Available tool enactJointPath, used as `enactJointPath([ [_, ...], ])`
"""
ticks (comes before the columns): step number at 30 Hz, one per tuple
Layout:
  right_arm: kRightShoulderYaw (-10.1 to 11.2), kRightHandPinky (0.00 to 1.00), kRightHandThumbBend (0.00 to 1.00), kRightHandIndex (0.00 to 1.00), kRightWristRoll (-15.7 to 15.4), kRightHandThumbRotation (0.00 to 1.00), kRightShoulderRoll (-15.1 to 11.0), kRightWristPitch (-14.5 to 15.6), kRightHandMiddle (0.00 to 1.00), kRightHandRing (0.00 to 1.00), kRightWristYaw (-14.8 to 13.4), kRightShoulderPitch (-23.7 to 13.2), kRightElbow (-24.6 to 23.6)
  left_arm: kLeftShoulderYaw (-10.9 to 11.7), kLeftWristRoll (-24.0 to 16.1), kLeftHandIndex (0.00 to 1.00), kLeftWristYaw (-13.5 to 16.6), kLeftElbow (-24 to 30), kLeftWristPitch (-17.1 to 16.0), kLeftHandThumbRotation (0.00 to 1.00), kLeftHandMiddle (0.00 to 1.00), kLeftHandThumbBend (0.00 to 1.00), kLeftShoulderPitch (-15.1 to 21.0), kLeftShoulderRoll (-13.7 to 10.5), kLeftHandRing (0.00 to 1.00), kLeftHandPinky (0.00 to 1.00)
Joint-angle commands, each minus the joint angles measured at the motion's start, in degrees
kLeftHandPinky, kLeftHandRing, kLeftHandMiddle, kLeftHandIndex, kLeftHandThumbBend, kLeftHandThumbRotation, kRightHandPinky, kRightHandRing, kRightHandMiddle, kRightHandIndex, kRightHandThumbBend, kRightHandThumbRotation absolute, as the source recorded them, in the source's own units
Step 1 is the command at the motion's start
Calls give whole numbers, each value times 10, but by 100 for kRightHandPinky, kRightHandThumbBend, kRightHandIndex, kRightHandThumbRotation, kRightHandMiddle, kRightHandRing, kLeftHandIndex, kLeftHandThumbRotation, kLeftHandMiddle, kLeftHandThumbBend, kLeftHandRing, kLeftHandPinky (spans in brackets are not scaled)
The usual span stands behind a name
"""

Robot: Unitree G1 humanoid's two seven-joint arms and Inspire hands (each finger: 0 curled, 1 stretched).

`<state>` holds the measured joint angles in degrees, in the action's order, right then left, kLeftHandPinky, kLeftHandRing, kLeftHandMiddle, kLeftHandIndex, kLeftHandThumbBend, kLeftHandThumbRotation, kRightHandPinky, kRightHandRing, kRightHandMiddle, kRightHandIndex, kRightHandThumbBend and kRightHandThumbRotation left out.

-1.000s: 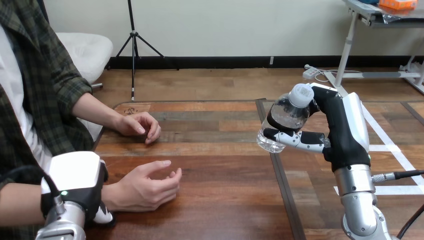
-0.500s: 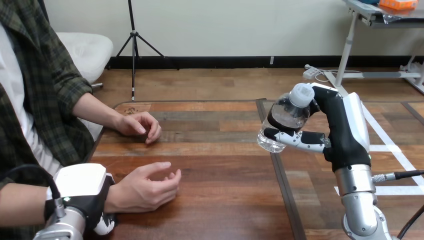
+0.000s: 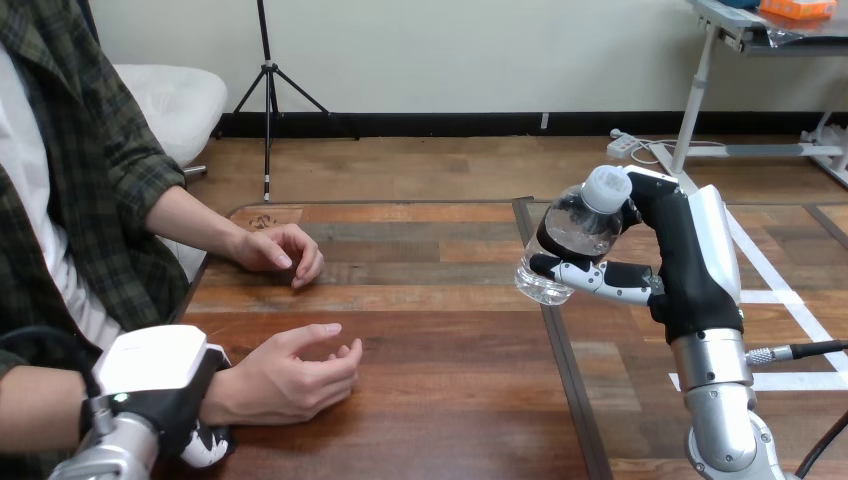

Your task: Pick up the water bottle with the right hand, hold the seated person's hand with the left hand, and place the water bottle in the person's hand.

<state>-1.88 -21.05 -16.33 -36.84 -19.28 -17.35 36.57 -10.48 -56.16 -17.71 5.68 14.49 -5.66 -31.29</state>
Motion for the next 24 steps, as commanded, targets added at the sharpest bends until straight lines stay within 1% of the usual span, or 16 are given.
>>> enactJointPath([
  [1, 14, 42, 73, 45, 7, 0, -14, -15, 49, 45, -8, -44, -7, -28, 39, 61, 20, -30, -49, 0, 60, 85, -16, 11, 58, 58],
  [7, 14, 42, 74, 45, 6, 0, -14, -12, 49, 45, -9, -45, -7, -29, 52, 58, 41, -35, -66, 0, 57, 83, -16, 9, 54, 53],
  [11, 14, 42, 74, 45, 6, 0, -14, -15, 48, 45, -9, -46, -6, -28, 65, 56, 77, -42, -89, 0, 56, 83, -20, 11, 53, 52],
  [16, 14, 42, 74, 45, 7, 0, -14, -15, 48, 45, -7, -46, -5, -30, 69, 55, 105, -51, -106, 0, 55, 82, -20, 11, 52, 50],
  [19, 14, 42, 74, 45, 7, 0, -14, -15, 49, 45, -7, -47, -4, -31, 70, 55, 126, -54, -115, 0, 55, 82, -20, 13, 52, 50],
  [20, 14, 42, 74, 45, 8, 0, -14, -15, 49, 45, -7, -47, -4, -31, 72, 55, 136, -58, -122, 0, 55, 82, -20, 14, 52, 50],
  [22, 14, 42, 74, 46, 9, 0, -14, -15, 49, 45, -6, -47, -3, -30, 76, 55, 148, -62, -130, 0, 55, 82, -20, 15, 52, 50],
  [24, 14, 42, 74, 46, 8, 0, -14, -14, 49, 45, -7, -47, -3, -27, 84, 54, 179, -71, -147, 0, 54, 82, -21, 21, 51, 49],
])
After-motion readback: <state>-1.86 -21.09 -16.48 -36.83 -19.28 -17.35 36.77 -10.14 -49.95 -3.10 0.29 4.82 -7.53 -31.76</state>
